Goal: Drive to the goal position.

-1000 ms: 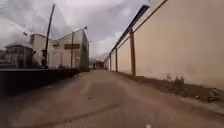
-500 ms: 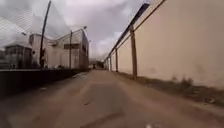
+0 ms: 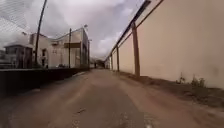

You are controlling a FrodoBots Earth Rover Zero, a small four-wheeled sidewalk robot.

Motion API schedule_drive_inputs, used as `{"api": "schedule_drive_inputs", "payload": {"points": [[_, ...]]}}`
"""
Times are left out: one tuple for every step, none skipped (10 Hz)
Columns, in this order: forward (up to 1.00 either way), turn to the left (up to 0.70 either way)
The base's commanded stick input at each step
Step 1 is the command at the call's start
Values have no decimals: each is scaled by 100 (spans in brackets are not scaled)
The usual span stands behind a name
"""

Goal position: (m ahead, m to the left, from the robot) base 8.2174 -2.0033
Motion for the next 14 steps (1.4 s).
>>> {"api": "schedule_drive_inputs", "payload": {"points": [[70,0],[70,0],[70,0],[70,0],[70,0],[70,0],[70,0],[70,0],[70,0],[70,0],[70,0],[70,0],[70,0],[70,0]]}}
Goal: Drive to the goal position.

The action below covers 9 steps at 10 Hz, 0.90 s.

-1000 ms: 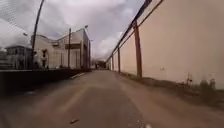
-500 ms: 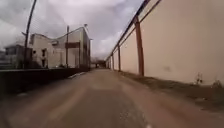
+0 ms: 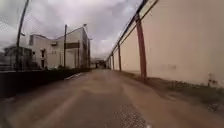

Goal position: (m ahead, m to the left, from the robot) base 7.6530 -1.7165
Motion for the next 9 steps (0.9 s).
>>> {"api": "schedule_drive_inputs", "payload": {"points": [[70,0],[70,0],[70,0],[70,0],[70,0],[70,0],[70,0],[70,0],[70,0]]}}
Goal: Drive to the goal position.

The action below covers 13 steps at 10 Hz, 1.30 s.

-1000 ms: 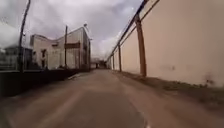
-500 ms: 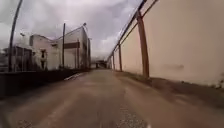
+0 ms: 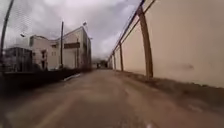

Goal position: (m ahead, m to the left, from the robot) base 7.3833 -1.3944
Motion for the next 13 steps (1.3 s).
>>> {"api": "schedule_drive_inputs", "payload": {"points": [[70,0],[70,0],[70,0],[70,0],[70,0],[70,0],[70,0],[70,0],[70,0],[70,0],[70,0],[70,0],[70,0]]}}
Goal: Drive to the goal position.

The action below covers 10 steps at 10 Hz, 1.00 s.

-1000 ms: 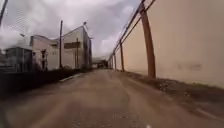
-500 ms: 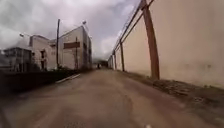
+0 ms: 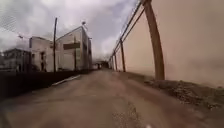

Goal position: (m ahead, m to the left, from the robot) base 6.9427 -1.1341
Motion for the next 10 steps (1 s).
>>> {"api": "schedule_drive_inputs", "payload": {"points": [[70,0],[70,0],[70,0],[70,0],[70,0],[70,0],[70,0],[70,0],[70,0],[70,0]]}}
